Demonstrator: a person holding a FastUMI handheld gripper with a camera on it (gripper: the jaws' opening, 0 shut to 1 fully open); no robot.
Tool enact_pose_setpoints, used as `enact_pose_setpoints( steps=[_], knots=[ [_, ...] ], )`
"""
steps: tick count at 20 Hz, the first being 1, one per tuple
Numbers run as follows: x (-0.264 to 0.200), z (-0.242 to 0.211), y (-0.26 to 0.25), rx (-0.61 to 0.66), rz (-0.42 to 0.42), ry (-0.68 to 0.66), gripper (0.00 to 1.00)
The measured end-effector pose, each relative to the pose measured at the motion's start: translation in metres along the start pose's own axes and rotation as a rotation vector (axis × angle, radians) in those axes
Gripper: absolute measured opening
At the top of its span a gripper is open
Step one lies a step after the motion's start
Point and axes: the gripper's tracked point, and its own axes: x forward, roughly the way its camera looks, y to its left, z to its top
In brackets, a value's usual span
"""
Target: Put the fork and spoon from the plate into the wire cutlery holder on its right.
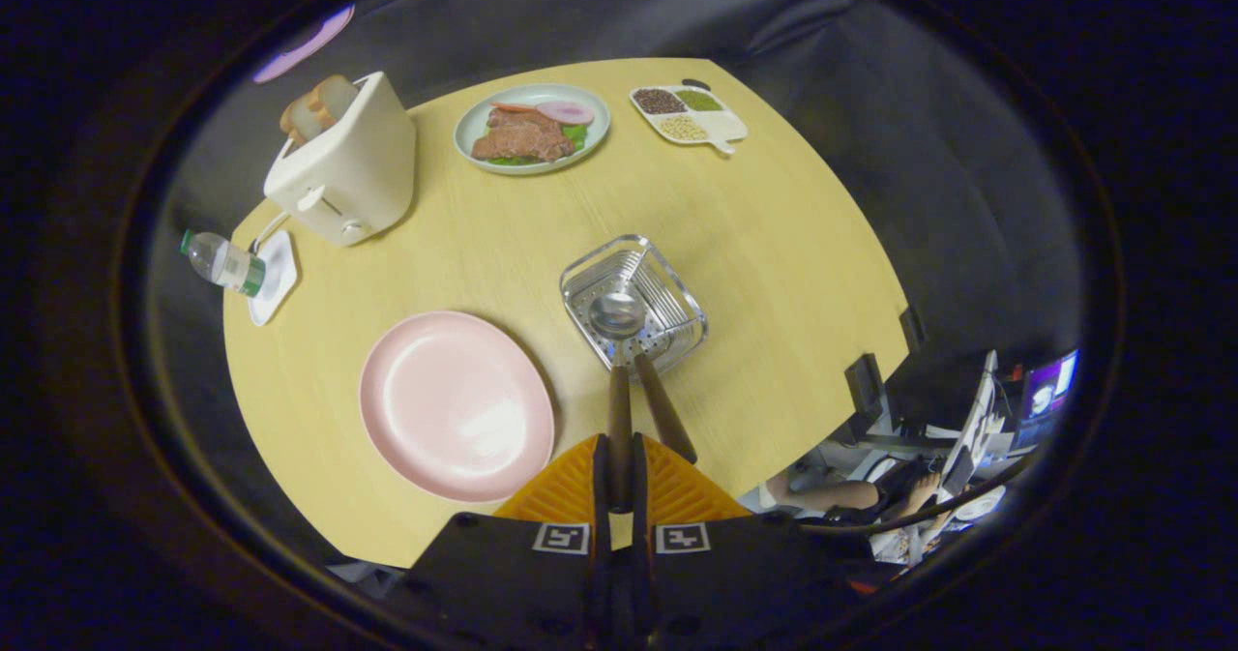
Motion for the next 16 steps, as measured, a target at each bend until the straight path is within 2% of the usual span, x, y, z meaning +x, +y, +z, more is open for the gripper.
enact_pose_setpoints(
  steps=[3, 6, 13, 16],
  knots=[
    [0.001, 0.002, -0.013, -0.031, -0.042, 0.016, 0.15],
    [0.000, 0.006, -0.019, -0.020, -0.056, 0.009, 0.34],
    [-0.014, -0.002, -0.018, 0.028, -0.020, 0.000, 0.97],
    [-0.025, -0.015, -0.018, 0.046, -0.018, 0.013, 0.97]
  ],
)
